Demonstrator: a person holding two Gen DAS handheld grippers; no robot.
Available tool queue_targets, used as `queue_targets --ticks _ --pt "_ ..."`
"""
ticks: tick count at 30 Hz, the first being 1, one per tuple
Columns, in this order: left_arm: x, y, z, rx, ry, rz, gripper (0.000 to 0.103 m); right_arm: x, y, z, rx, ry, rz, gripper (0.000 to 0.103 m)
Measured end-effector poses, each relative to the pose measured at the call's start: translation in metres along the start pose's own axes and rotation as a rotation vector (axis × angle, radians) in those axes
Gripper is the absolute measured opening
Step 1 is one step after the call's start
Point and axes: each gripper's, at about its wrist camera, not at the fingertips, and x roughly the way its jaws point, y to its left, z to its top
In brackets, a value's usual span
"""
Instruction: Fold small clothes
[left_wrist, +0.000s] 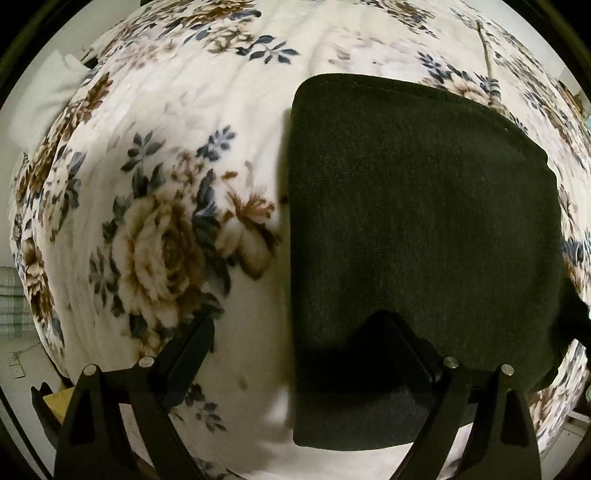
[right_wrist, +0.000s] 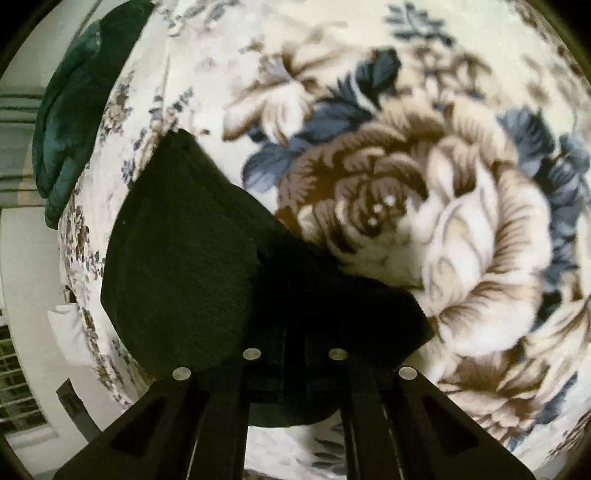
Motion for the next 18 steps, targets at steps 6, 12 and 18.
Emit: queue_targets --ticks 6,12,18 --pt "-0.007 0.004 -0.001 0.002 0.002 -0.017 0.093 -0.046 0.003 -0.010 -0.019 -0.073 -0.010 0.005" --pt "-0.008 0.021 0.002 -0.012 0.012 -0.048 0.093 -0.038 -0.027 -0.013 0.015 -0.042 -0.119 0.006" --pt "0.002 0.060 0.016 -0.077 0.010 -0.231 0.093 -0.025 -0.044 0.012 -0.041 0.103 -0.060 0.050"
